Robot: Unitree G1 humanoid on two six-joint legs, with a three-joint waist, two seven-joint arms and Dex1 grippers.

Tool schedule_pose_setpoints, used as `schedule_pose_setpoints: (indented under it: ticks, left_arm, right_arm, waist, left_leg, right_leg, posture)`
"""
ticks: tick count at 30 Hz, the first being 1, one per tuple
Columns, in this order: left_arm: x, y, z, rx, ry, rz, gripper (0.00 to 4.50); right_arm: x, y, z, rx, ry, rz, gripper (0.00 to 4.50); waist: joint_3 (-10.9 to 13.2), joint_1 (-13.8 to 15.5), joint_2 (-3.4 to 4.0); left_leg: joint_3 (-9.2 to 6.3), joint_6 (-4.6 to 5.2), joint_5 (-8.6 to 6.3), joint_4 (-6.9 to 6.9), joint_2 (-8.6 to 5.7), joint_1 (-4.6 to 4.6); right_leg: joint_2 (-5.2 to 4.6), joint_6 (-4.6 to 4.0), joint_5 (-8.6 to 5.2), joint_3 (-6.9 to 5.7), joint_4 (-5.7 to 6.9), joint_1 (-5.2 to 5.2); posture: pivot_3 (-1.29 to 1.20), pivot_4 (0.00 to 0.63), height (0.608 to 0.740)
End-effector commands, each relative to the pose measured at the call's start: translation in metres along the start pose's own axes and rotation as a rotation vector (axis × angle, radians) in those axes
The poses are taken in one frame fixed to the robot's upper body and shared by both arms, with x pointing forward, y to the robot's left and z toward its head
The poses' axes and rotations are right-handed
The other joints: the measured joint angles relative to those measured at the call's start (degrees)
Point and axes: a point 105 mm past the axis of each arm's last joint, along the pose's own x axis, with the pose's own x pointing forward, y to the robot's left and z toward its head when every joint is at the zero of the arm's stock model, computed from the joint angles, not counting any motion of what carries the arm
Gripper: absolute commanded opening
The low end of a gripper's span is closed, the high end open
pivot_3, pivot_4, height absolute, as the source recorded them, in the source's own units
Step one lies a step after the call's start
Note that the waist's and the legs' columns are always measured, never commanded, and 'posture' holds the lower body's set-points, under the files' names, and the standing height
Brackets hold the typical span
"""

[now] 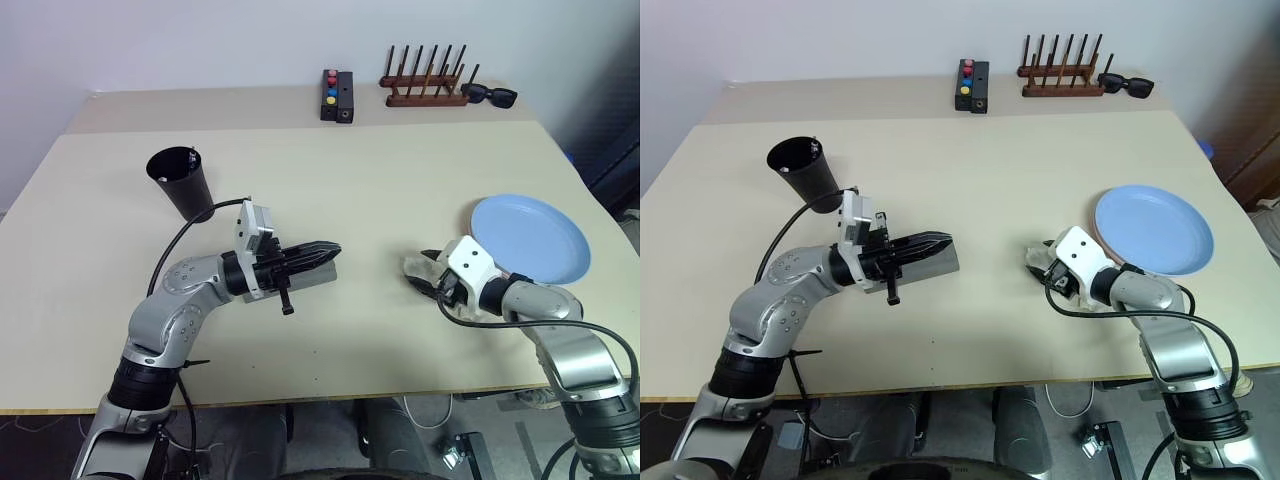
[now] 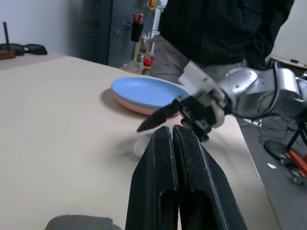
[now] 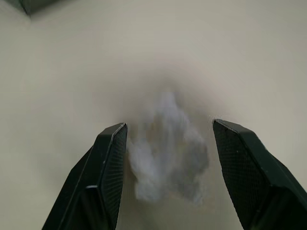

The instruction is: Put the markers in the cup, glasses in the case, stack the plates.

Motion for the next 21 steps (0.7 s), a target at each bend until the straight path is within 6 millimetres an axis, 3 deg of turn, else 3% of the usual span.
schedule_pose_setpoints:
  ticks: [1,4,8,13,18,21]
  left_arm:
    - [-0.002,-0.005,0.009,0.024,-0.023,-0.005,0.05]
    - [-0.003,-0.005,0.008,0.022,-0.023,0.000,0.05]
    - [-0.003,-0.004,0.008,0.021,-0.023,0.004,0.05]
    - [-0.002,-0.004,0.006,0.021,-0.023,0.002,0.05]
    - [-0.002,-0.002,0.006,0.024,-0.024,0.002,0.05]
    - [0.000,-0.002,0.004,0.021,-0.023,-0.002,0.05]
  right_arm:
    - [-0.001,-0.006,0.007,-0.026,-0.026,-0.019,2.84]
    - [-0.002,-0.005,0.007,-0.023,-0.029,-0.009,1.96]
    - [-0.004,-0.005,0.011,-0.025,-0.047,0.001,0.03]
    - [-0.013,-0.019,0.026,-0.063,-0.096,-0.071,0.03]
    - [-0.041,-0.078,0.035,-0.115,-0.074,-0.336,0.03]
    - [-0.064,-0.112,0.016,-0.123,0.037,-0.482,0.03]
  waist:
    - [0.00,-0.02,0.00]
    - [0.00,-0.10,0.00]
    - [0.00,-0.07,0.00]
    - [0.00,-0.05,0.00]
    - [0.00,-0.02,0.01]
    - [0.00,0.14,0.00]
  left_leg:
    - [0.00,0.00,0.00,0.00,0.00,0.00]
    - [-0.01,0.00,0.00,-0.01,0.00,0.02]
    - [0.00,0.00,0.00,0.00,0.00,0.01]
    - [0.00,0.00,0.00,-0.01,0.00,0.01]
    - [0.00,0.00,0.00,0.01,0.00,0.01]
    - [0.00,0.00,0.00,-0.01,0.00,0.00]
  right_leg:
    - [0.00,0.00,0.00,0.00,0.00,0.00]
    - [0.01,0.00,0.00,0.00,0.01,0.00]
    - [0.00,0.01,0.00,0.00,0.01,0.00]
    - [0.00,0.01,0.00,0.00,0.01,0.00]
    - [0.00,0.01,0.00,0.00,0.01,0.00]
    - [0.00,0.00,0.00,-0.01,0.00,0.00]
  posture:
    - [0.00,0.150,0.739]
    - [0.00,0.150,0.739]
    - [0.00,0.150,0.739]
    - [0.00,0.150,0.739]
    - [0.00,0.150,0.739]
    - [0.00,0.150,0.739]
